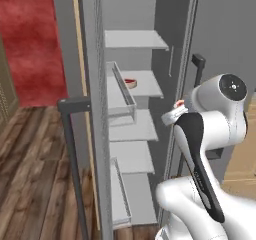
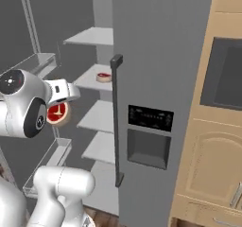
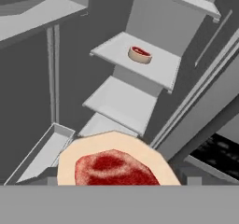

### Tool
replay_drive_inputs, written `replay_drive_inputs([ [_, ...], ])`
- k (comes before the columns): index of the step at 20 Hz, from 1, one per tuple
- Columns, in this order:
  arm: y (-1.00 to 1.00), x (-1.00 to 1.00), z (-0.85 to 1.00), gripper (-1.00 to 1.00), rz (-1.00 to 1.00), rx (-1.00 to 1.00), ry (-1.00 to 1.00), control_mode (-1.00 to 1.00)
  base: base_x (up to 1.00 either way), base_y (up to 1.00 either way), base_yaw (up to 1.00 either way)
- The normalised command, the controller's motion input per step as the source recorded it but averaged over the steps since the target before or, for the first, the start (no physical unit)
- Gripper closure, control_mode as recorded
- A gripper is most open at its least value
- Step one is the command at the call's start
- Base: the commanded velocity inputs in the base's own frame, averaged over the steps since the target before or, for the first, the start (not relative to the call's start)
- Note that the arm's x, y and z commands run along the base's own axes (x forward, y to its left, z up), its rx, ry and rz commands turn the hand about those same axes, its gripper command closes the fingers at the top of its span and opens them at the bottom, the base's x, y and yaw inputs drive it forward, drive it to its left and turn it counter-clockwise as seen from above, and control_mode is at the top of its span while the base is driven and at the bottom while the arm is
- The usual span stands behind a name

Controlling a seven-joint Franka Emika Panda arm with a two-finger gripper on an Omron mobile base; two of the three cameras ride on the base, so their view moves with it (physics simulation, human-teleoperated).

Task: Place the steak on the counter behind the older steak on the same shelf of the fridge to maintain FIFO order. Close the fridge door when finished.

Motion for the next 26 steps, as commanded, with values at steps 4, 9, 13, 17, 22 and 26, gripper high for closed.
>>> replay_drive_inputs([
  [4, 0.0, 0.0, 0.0, 1.0, 0.0, 0.0, 0.0, 1.0, 0.37, -0.33, 0.34],
  [9, 0.0, 0.0, 0.0, 1.0, 0.0, 0.0, 0.0, 1.0, 0.45, -0.08, 0.06],
  [13, 0.0, 0.0, 0.0, 1.0, 0.0, 0.0, 0.0, 1.0, 0.34, -0.01, 0.0],
  [17, 0.0, 0.0, 0.0, 1.0, 0.0, 0.0, 0.0, 1.0, 0.24, 0.0, 0.0],
  [22, 0.0, 0.0, 0.0, 1.0, 0.0, 0.0, 0.0, 1.0, 0.4, 0.01, 0.01],
  [26, 0.0, 0.0, 0.0, 1.0, 0.0, 0.0, 0.0, 1.0, 0.56, -0.24, 0.0],
])
